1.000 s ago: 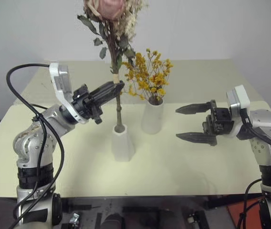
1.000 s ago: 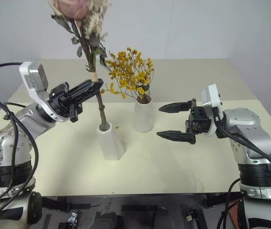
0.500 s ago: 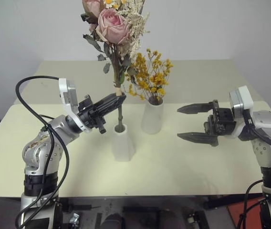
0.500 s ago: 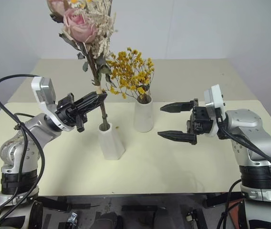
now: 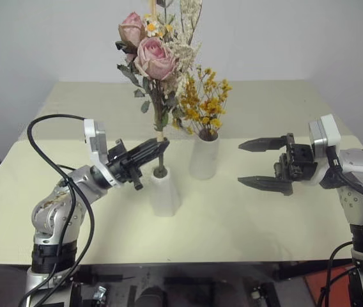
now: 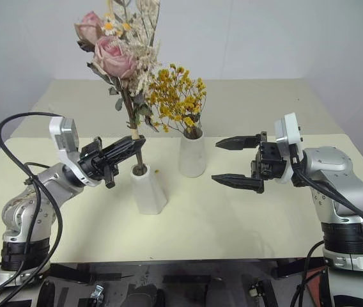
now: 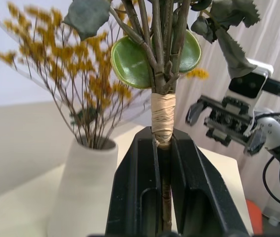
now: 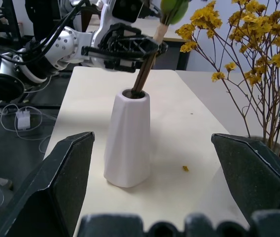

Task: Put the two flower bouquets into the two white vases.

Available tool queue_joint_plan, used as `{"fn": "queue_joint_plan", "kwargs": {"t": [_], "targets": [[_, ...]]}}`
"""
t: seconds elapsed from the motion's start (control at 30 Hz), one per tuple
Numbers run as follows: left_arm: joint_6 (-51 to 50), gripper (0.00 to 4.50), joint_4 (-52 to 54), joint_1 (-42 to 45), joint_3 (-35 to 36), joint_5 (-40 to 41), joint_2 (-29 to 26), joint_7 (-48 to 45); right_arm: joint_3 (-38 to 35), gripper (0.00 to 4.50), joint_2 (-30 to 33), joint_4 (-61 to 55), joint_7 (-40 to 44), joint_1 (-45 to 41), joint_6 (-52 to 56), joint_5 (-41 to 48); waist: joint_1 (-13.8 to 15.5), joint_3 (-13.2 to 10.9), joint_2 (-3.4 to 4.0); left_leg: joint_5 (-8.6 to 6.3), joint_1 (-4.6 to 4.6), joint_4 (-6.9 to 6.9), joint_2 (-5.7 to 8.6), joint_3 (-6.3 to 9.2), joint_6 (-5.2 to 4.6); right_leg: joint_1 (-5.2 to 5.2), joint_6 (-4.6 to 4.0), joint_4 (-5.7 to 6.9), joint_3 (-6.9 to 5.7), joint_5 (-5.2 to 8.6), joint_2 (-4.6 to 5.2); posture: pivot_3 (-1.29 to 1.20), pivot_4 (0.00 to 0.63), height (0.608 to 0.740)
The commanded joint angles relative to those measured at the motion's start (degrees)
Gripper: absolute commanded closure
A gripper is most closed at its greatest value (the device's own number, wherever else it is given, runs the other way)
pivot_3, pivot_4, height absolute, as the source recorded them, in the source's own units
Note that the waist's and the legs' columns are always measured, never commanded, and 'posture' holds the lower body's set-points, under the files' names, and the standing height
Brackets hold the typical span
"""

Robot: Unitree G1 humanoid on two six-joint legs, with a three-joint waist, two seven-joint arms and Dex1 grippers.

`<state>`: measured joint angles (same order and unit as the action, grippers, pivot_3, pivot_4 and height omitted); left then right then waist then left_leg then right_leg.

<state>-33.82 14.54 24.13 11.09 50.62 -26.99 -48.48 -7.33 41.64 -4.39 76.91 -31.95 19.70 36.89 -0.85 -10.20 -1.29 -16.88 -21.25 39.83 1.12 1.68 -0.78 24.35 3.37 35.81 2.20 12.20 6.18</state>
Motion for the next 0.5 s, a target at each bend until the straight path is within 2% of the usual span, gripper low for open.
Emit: {"fn": "queue_joint_plan", "kwargs": {"t": [0.03,0.33,0.4,0.5], "targets": [[0.7,4.42,3.0,-0.1,0.3,0.4,-0.5,-0.2,-1.4,0.00,0.0,-1.7,-0.4,-0.2,-1.0,1.0,0.0,0.0,0.00,0.00,0.00,0.00,0.00,0.00,0.00,0.00,0.00,0.00,0.00,0.00,0.00,0.00,0.150,0.740],[0.2,4.42,4.6,-2.0,0.2,0.8,-0.9,-0.1,-1.4,0.00,-0.2,-1.7,-0.6,-0.2,-1.2,1.0,0.0,0.0,0.00,0.00,0.01,0.00,0.00,-0.01,0.00,-0.01,0.00,-0.01,0.01,0.00,0.00,0.00,0.150,0.740],[-0.3,3.69,4.8,-2.2,0.2,1.2,-1.0,0.4,-1.5,0.00,-0.2,-1.7,-0.6,-0.3,-1.2,1.0,0.0,0.0,0.00,0.00,0.01,0.00,0.00,0.00,0.00,-0.01,0.00,-0.01,0.00,0.00,0.00,0.00,0.150,0.740],[-0.5,2.91,4.7,-2.2,0.4,1.4,-1.4,0.3,-1.5,0.00,-0.1,-1.7,-0.6,-0.3,-1.1,1.0,0.0,0.0,0.00,0.00,0.01,0.00,0.00,0.00,0.00,-0.02,0.00,-0.01,0.00,0.00,0.00,0.00,0.150,0.740]]}}
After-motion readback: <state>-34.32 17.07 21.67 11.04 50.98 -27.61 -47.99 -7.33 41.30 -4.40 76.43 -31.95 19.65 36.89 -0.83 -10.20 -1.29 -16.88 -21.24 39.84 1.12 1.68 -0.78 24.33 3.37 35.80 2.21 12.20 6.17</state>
